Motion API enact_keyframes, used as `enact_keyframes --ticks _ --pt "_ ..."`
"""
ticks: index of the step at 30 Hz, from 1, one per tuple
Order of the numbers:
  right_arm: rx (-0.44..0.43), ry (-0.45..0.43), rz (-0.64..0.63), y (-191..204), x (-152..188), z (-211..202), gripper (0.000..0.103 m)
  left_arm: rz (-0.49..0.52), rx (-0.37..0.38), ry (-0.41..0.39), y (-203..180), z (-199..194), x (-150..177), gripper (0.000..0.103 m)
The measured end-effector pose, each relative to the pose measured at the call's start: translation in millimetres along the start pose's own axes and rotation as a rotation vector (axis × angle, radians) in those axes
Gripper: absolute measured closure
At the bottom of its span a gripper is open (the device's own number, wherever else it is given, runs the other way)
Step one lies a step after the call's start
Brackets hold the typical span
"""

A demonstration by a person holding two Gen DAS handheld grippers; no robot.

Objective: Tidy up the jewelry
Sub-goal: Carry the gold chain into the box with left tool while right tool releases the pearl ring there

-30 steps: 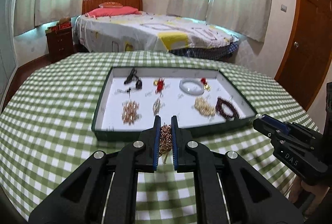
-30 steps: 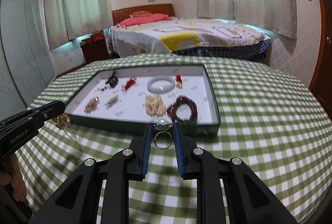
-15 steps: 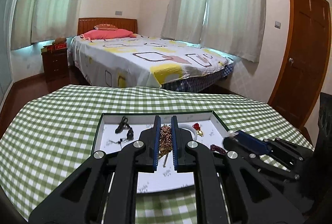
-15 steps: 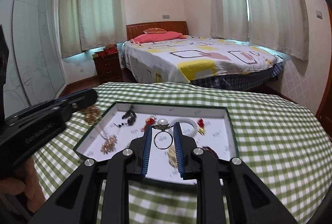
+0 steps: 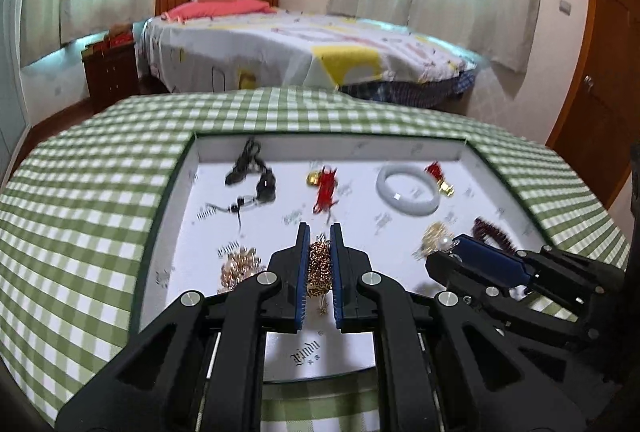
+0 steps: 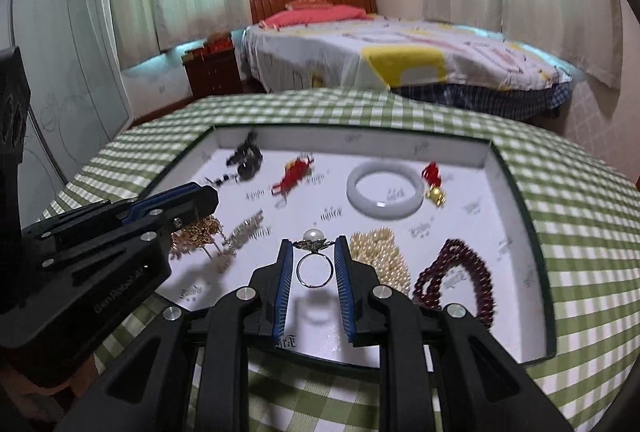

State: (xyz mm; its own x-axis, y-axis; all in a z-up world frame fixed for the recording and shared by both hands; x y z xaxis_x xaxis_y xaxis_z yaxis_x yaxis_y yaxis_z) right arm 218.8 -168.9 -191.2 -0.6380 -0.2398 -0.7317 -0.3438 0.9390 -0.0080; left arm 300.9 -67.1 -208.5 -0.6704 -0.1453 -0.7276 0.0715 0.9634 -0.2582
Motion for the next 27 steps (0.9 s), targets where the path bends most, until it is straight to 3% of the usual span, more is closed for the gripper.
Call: enact_keyframes --ticks 9,12,18,22,27 --pt "-0.033 0.073 0.002 3 4 14 0.079 -0.046 -0.003 0.085 8 16 6 0.093" --pt "-0.030 0.072 0.004 3 6 12 0.062 -0.049 -0.006 0.087 9 17 6 0.091" --pt "-0.023 0.062 0.007 1 5 9 0.060 -0.047 -0.015 0.091 10 17 6 0.090" --pt "-0.007 0.055 0.011 -1 4 7 0.058 -0.055 -0.025 0.084 13 14 6 0.074" --pt "0.021 0.045 0.014 -7 6 -1 0.054 -0.048 -0.027 0.073 12 7 4 0.065"
Point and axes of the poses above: each gripper's, at about its wrist camera, not at the fingertips, and z roughly the way its jaws point, y to its left, x to its underside, the point moved 8 cm from there along z, roughly the way its jaws point, and after that the axes turned 11 degrees about -z, right-handed, at the moved point
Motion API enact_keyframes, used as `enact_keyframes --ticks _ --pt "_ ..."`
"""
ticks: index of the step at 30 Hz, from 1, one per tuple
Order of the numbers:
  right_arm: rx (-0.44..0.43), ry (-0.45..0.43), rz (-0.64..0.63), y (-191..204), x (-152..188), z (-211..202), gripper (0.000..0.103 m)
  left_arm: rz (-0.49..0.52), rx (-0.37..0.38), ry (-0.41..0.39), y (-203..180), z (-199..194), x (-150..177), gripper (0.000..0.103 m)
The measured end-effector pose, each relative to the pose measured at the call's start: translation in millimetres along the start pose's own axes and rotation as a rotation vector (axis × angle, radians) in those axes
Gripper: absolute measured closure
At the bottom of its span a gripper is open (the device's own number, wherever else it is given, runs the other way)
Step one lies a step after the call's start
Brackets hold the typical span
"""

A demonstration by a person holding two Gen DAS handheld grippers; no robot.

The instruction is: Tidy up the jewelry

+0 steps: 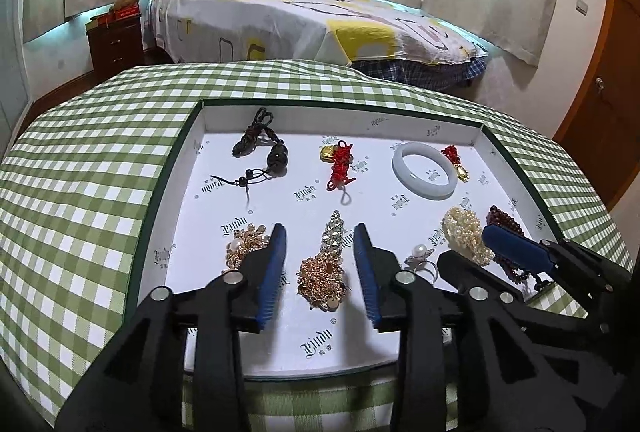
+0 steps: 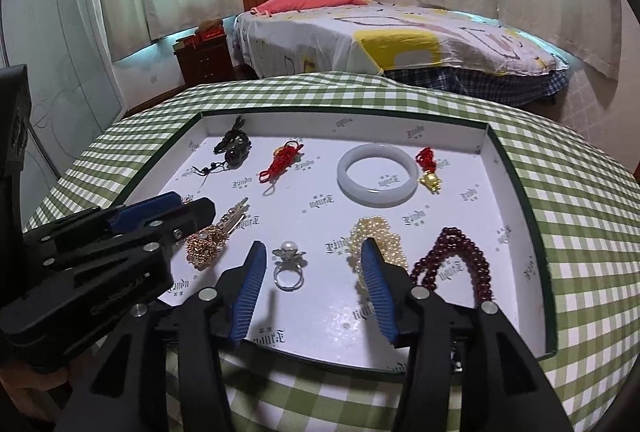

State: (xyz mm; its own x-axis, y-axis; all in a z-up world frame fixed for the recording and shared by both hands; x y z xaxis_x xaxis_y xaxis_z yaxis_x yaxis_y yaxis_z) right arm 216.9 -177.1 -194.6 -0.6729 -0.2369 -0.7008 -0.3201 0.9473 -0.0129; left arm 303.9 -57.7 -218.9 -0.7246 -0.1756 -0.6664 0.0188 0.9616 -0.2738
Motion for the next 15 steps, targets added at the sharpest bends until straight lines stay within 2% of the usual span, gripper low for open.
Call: enact_keyframes --ticks 2,5,15 --pt "0.016 -0.002 0.007 -4 0 -3 0.049 0.002 -0.013 -0.013 1 -5 -1 0.054" --pt "0.035 -0.011 0.020 -9 2 -8 0.042 0.005 -0.020 -0.030 1 -13 -2 0.045" --pt "0.102 -0.034 0.041 -22 9 -30 0.030 0.051 -0.069 -0.073 0 -45 6 0.024"
Point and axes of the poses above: each gripper's, at about its wrist camera, not at the fingertips, and z roughly the way its jaws point, y to its left, x to its underside, the point moved 8 cm from there along z, roughly the way its jaws point, and after that the axes turned 11 degrees about -z, right-handed, at the moved point
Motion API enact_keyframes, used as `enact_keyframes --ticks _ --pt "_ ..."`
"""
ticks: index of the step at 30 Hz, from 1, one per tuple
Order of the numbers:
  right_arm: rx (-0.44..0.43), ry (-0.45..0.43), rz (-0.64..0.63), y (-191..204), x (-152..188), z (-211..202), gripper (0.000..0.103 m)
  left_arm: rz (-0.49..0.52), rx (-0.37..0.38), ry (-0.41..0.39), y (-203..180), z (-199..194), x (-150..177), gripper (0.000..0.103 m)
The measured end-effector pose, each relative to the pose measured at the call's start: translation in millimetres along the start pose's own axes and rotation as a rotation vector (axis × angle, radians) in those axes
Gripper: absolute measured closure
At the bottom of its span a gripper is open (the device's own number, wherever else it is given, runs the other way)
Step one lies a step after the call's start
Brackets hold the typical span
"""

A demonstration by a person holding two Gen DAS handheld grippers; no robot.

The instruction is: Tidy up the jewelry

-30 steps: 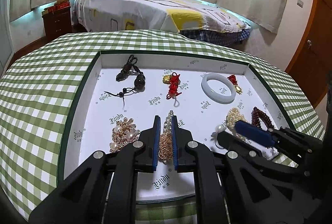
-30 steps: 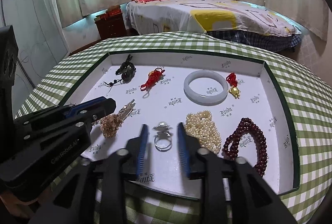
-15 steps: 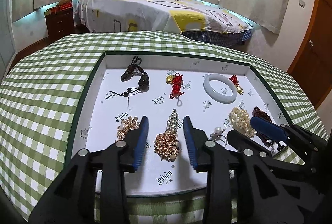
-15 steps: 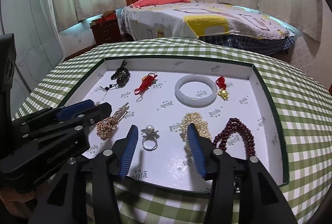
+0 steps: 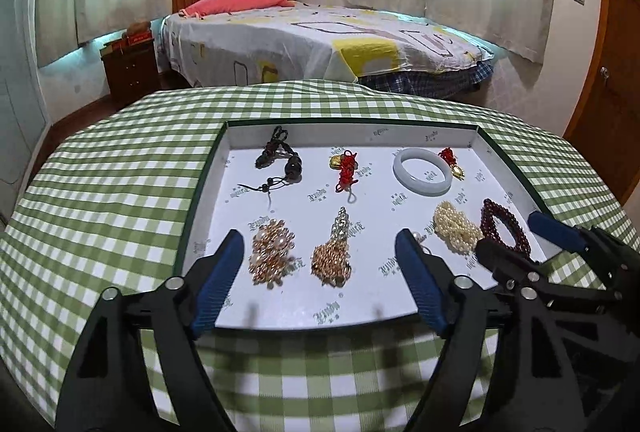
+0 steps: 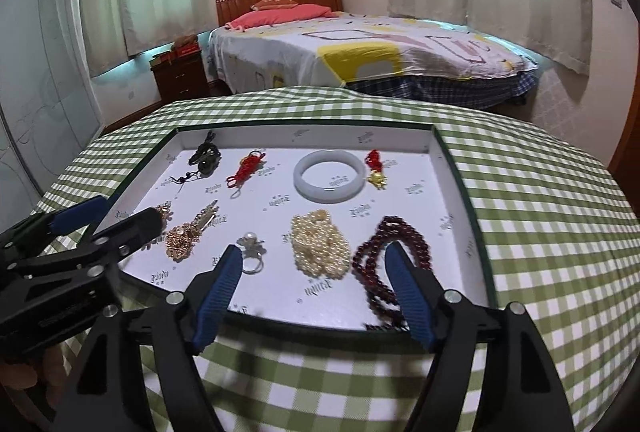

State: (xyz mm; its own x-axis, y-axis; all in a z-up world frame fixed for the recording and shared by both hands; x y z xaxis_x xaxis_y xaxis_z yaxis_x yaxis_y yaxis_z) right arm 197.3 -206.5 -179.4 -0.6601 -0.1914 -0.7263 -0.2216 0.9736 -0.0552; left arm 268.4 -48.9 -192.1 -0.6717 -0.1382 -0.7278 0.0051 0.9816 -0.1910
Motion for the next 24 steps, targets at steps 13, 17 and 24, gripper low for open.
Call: enact_keyframes --ticks 13,17,24 --pt "0.048 -0.083 0.000 -3 -5 -65 0.026 -0.001 -0.031 -0.120 -3 -83 -8 0.012" --pt "0.059 -0.118 -0.010 0 -10 -91 0.025 -0.010 -0.034 -0.155 -2 -110 -13 0.009" --pt "0.071 -0.172 -0.024 6 -20 -133 0.024 -0.031 -0.062 -0.202 2 -153 -19 0.006"
Point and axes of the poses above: each gripper's, at about its wrist camera, not at the fingertips, and z roughly the way its jaws point, y to its left, x to its underside, the point moved 8 cm from there along z, roughly the way its jaws point, and after that the axes turned 11 degrees about -z, right-handed, at the moved point
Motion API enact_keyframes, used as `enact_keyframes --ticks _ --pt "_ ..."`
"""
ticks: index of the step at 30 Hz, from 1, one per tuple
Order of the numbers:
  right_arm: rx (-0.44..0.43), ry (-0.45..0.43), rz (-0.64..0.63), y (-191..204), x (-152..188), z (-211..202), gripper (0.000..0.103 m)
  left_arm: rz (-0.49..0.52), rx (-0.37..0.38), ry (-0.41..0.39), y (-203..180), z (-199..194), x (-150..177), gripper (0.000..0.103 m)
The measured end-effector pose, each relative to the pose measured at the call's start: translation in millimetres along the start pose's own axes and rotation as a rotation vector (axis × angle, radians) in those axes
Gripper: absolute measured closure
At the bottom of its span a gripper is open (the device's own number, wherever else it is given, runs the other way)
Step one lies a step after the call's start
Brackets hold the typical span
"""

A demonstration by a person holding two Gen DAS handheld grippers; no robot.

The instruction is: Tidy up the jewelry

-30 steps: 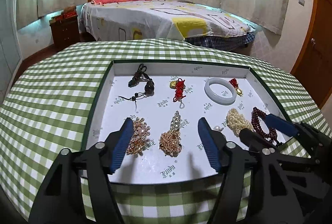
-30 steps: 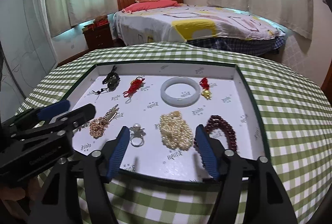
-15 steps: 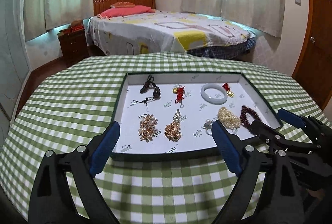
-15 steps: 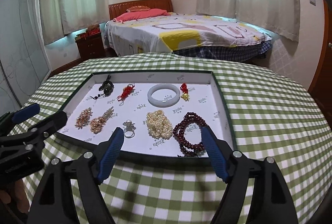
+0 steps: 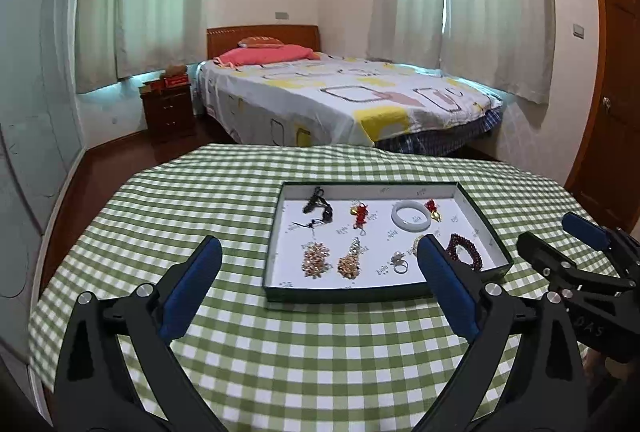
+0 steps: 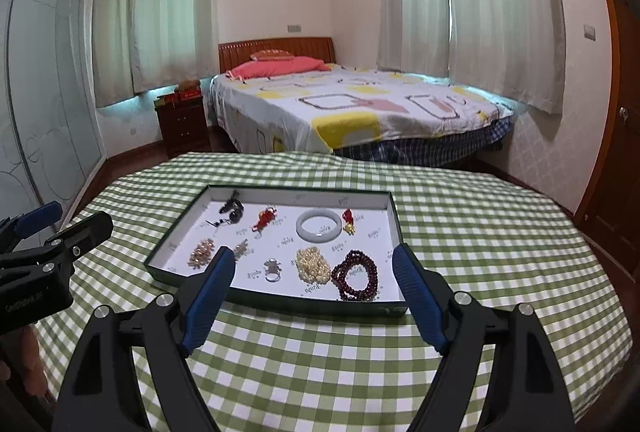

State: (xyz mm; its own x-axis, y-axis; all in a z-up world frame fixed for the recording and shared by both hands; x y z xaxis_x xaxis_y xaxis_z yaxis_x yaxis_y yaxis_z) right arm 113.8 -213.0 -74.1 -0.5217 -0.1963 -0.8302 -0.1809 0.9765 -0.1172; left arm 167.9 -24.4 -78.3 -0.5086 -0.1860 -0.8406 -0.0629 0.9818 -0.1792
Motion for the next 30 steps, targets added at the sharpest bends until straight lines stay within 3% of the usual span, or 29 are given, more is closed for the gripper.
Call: enact_keyframes --ticks 15,30 --pt "0.002 -0.088 -0.019 6 -22 -58 0.023 -0.022 0.016 -0.066 4 -61 -19 0.005" --pt "0.011 -0.119 -0.029 7 -24 -75 0.023 -0.037 0.024 -0.087 6 -77 -21 0.005"
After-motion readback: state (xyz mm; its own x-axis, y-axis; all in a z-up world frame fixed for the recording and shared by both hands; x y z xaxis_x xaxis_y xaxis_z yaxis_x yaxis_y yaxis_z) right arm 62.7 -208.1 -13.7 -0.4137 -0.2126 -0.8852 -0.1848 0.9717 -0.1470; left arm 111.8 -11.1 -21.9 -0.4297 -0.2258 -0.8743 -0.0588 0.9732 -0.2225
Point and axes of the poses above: each gripper's, at about its wrist camera, not at the fingertips, and z roughly the way its jaws point, y to its left, x to its underside, the point moved 8 cm from there along z, roughly the way its jaws point, and after that the axes turned 11 degrees about -z, right-handed, at the moved point
